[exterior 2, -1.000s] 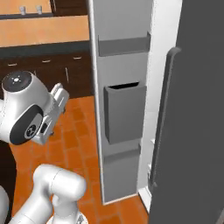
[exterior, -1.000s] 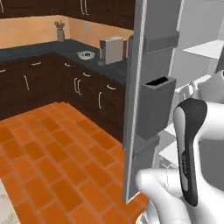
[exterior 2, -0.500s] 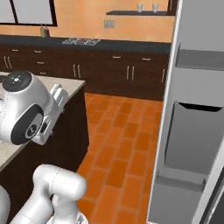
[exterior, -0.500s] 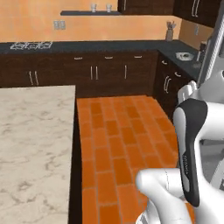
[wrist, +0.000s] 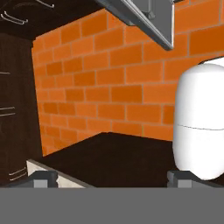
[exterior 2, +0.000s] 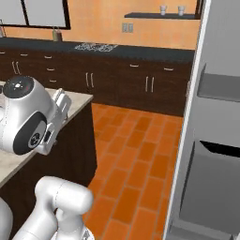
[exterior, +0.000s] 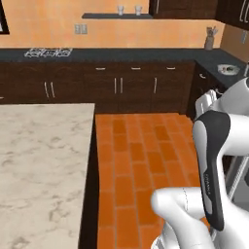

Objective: Take the meat container that has the fish and place it on the second highest rack of the freezer. Then take the vegetable container that has the carrot and avocado and place it on the highest rack of the freezer.

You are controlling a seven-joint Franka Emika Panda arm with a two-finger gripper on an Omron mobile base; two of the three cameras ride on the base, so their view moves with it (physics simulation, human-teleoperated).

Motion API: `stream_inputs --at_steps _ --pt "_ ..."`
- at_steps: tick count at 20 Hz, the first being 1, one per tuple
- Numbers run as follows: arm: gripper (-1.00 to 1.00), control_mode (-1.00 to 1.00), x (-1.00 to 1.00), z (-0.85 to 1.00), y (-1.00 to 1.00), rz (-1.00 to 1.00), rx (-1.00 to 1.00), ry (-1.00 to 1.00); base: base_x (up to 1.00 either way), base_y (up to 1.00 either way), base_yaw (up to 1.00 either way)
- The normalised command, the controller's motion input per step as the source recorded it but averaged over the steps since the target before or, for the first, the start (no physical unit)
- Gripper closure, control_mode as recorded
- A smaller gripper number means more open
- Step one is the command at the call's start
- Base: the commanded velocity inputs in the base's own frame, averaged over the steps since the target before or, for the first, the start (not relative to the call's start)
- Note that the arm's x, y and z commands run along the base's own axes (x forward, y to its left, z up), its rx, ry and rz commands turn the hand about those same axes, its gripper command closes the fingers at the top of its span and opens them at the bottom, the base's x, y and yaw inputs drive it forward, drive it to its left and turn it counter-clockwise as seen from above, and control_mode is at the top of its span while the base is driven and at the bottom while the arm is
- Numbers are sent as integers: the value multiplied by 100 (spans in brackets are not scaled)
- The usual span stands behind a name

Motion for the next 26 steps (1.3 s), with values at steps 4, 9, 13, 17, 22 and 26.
stream_inputs --at_steps 4,9,13,17,22,26 --pt "-100 100 0 0 0 0 0 0 100 0 -22" --pt "-100 100 0 0 0 0 0 0 100 0 -30" --pt "-100 100 0 0 0 0 0 0 100 1 -28" --pt "-100 100 0 0 0 0 0 0 100 7 -25" --pt "-100 100 0 0 0 0 0 0 100 7 -24" --pt "-100 100 0 0 0 0 0 0 100 11 -19"
